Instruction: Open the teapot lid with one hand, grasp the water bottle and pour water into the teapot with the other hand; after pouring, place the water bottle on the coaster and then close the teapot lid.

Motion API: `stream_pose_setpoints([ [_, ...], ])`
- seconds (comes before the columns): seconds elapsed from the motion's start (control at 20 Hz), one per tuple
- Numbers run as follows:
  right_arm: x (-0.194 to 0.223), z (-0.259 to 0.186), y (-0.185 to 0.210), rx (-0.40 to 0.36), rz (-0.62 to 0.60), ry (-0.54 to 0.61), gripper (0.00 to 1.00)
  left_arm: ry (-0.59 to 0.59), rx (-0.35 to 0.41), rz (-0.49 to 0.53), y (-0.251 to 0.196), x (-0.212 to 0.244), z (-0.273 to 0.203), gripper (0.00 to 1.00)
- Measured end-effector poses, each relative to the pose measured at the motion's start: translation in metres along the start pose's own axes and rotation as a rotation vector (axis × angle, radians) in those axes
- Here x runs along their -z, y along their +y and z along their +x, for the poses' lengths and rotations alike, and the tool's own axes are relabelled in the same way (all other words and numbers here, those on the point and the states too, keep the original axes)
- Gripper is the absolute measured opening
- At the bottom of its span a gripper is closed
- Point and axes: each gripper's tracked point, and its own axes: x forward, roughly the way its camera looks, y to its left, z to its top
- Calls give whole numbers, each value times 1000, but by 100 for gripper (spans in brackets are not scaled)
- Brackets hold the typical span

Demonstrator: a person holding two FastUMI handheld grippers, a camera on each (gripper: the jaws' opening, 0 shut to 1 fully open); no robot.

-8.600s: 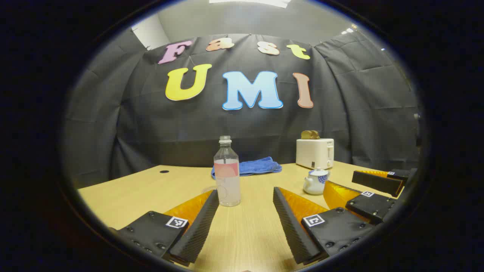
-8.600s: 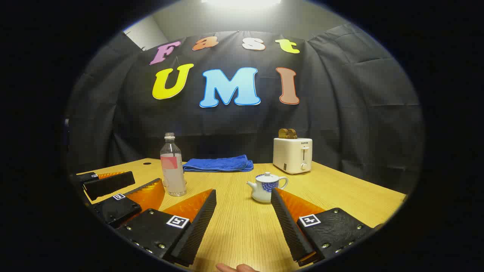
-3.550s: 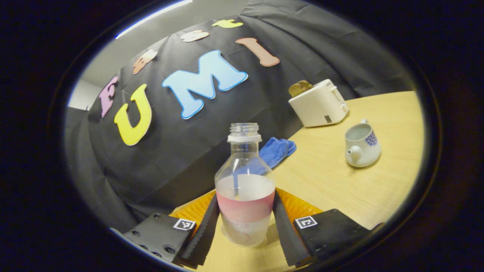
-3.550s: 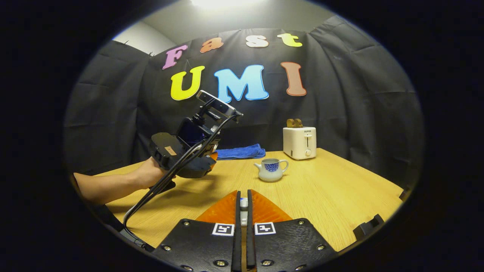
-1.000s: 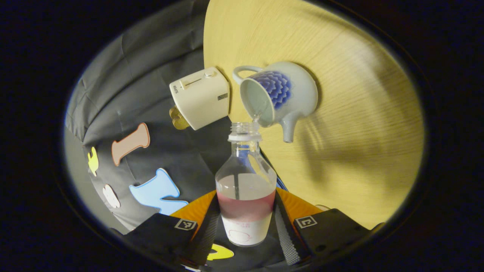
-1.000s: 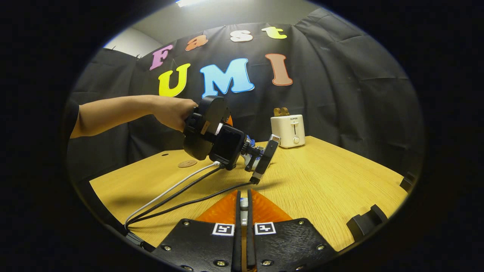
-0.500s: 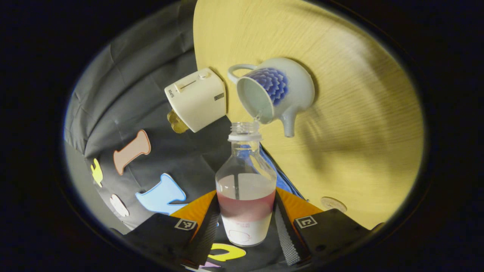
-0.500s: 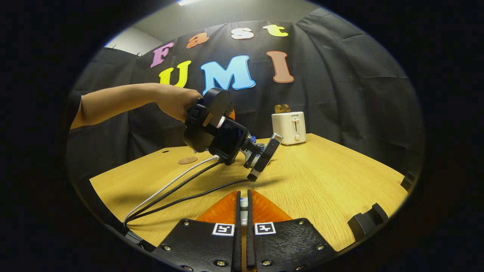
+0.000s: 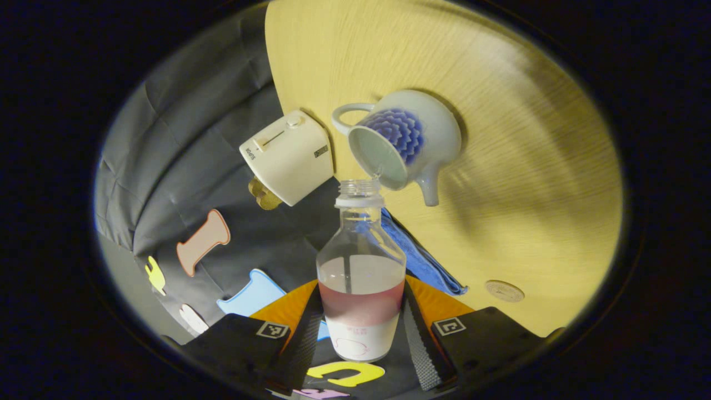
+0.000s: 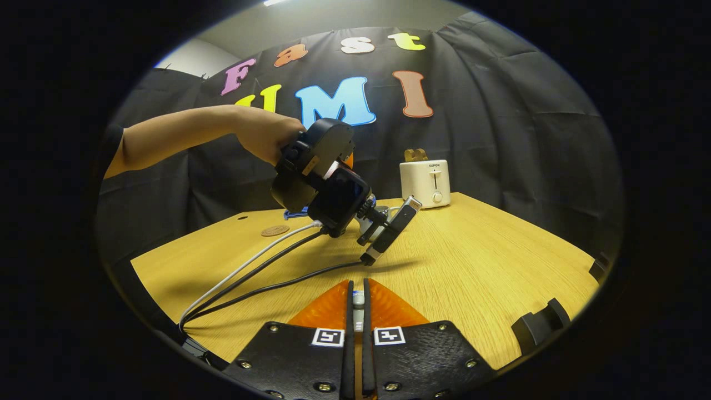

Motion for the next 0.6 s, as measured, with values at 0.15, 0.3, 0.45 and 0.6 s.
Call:
stream_pose_setpoints([
  [0.15, 0, 1, -2, 4, -5, 3, 5, -1, 4, 9, -2, -2, 4, 87],
  [0.3, 1, 1, 1, 0, -15, 8, 5, -4, 0, 23, 0, -3, 4, 87],
  [0.45, -3, 2, 1, 9, -46, -1, 5, -13, 3, -1, -1, -2, 4, 87],
  [0.6, -6, 2, 6, -4, -67, -8, 5, -15, -4, -10, 1, 1, 2, 87],
])
